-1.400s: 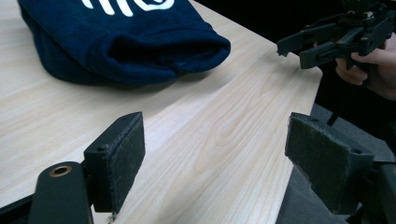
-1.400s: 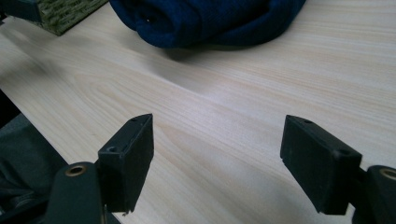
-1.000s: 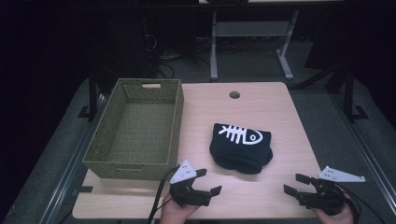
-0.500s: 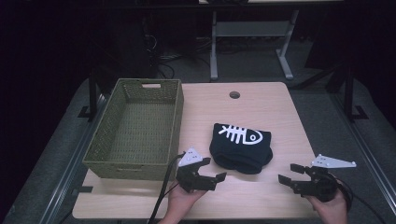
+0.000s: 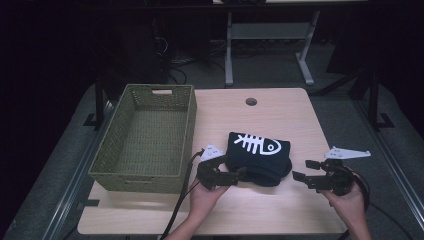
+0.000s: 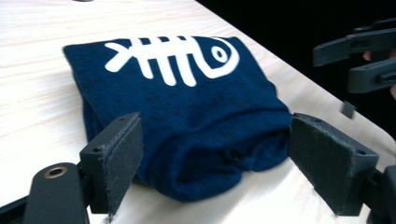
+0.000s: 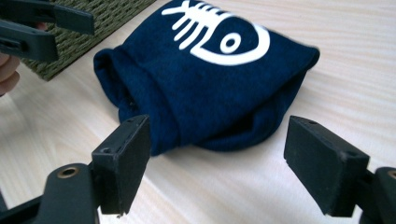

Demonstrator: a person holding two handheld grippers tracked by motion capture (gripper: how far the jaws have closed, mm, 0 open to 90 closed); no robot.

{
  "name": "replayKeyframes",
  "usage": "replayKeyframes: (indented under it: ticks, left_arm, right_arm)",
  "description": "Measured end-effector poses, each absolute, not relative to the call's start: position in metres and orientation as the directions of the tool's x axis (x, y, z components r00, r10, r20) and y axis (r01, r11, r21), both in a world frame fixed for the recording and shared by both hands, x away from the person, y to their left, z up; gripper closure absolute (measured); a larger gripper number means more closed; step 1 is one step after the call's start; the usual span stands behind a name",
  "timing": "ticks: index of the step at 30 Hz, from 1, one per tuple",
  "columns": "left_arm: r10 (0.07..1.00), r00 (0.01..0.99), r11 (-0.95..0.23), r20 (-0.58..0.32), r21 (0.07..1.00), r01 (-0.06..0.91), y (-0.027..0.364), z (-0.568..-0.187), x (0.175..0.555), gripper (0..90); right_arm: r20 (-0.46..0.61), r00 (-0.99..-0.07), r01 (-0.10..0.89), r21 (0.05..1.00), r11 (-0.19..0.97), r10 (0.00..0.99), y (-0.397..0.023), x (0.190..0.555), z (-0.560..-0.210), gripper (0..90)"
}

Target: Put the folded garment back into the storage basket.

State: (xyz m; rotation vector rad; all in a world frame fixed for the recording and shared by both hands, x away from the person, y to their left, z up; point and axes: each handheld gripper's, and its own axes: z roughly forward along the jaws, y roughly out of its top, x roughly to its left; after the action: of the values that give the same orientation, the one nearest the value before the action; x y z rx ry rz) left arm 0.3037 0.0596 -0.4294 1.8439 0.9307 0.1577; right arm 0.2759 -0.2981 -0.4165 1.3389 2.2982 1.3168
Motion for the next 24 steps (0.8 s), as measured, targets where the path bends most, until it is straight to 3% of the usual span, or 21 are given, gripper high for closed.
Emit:
replayKeyframes:
  ticks: [8,24]
  left_arm:
    - [0.721,0.634,-0.169,-0.279,0.817,0.552,0.052,-0.435,0.327,18.8]
    - [0.755,0.512,-0.097,-0.408,0.704,0.704,0.054,-0.466,0.368,19.4]
  right_arm:
    - [0.285,-0.555,0.664,0.717,0.210,0.781,-0.295,0.303,-0.419,22.8]
    - [0.403,-0.462,0.776,0.614,0.141,0.790,-0.285,0.352,-0.454,27.3]
